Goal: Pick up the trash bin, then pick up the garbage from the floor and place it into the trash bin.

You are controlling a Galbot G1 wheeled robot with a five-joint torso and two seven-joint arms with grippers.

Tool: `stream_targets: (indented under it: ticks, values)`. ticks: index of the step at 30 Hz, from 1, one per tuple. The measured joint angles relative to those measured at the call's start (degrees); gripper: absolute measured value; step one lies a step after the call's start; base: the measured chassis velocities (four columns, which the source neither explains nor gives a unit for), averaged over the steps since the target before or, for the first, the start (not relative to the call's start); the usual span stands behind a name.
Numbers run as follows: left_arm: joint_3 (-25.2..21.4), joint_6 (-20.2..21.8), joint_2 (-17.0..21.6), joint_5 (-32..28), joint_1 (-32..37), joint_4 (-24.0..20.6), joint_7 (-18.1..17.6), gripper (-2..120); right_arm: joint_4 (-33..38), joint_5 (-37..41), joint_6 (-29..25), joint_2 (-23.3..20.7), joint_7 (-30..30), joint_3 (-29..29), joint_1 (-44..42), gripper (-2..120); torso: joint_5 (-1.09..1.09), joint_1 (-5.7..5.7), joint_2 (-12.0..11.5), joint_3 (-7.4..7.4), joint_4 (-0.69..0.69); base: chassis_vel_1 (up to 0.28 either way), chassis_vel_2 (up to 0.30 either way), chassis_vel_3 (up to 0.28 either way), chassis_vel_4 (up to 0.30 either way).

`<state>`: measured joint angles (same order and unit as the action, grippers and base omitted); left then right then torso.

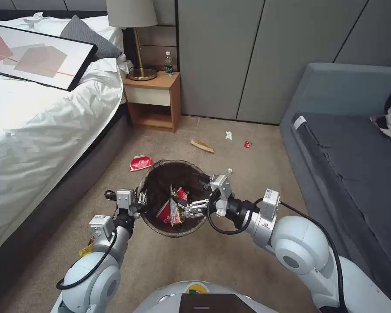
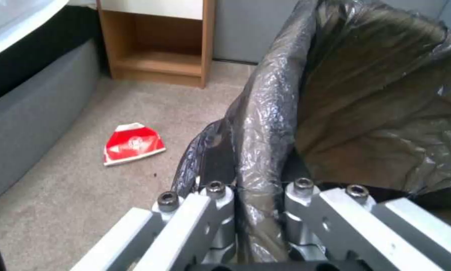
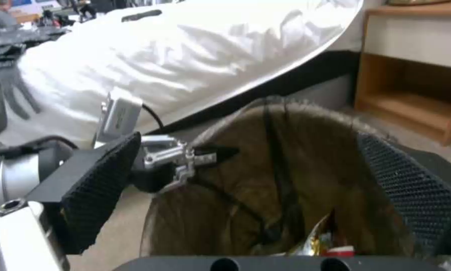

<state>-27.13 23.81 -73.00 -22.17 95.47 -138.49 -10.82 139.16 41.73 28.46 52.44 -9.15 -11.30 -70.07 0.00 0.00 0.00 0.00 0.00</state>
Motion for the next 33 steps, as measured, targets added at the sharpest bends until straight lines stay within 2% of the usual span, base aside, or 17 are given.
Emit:
stream_targets:
  ticks: [9,12,15,24,27,28,32,33]
  values:
    - [0.01,-0.06,-0.19,0.04,-0.06,0.34,0.04,7,3.9,4.04,-2.25,-0.51,1.06,-4.72,-1.63,100,-0.01,0.0,0.0,0.0,0.0,0.0,0.0,0.0,0.0]
    - [-0.06,-0.1,-0.25,0.05,0.01,0.37,0.05,7,4.21,9.14,-2.84,-0.88,5.25,-6.59,-2.58,100,0.0,0.0,0.0,0.0,0.0,0.0,0.0,0.0,0.0]
    - [-0.23,-0.12,-0.23,0.02,0.12,0.31,0.05,7,4.23,9.67,-3.6,-1.02,6.64,-8.47,-3.98,100,0.0,0.0,0.0,0.0,0.02,0.0,0.0,0.0,0.0]
    - [-0.91,-0.69,-0.2,-0.49,0.26,-0.1,0.11,7,4.22,-0.13,-7.61,1.24,9.33,-18.3,-11.03,100,0.0,0.0,0.0,0.0,0.0,0.0,0.0,0.0,0.0]
    - [-1.09,-1.57,-0.25,-0.6,0.21,-0.1,0.27,7,4.2,-6.95,-12.19,3.66,10.33,-20.87,-14.61,100,0.0,0.0,0.0,0.0,0.0,0.0,0.0,0.0,0.0]
    - [-1.09,-1.57,-0.25,-0.6,0.21,-0.1,0.27,7,4.2,-6.95,-12.19,3.66,10.33,-20.87,-14.61,100,0.0,0.0,0.0,0.0,0.0,0.0,0.0,0.0,0.0]
    - [-1.21,-2.53,-0.48,-0.62,0.17,0.02,0.4,7,0.55,-18.9,-21.21,10.08,8.16,-23.48,-20.52,100,0.01,0.0,0.0,0.0,-0.01,0.0,0.0,0.0,0.0]
    - [-1.21,-2.53,-0.48,-0.62,0.17,0.02,0.4,7,0.55,-18.9,-21.21,10.08,8.16,-23.48,-20.52,100,0.01,0.0,0.0,0.0,-0.01,0.0,0.0,0.0,0.0]
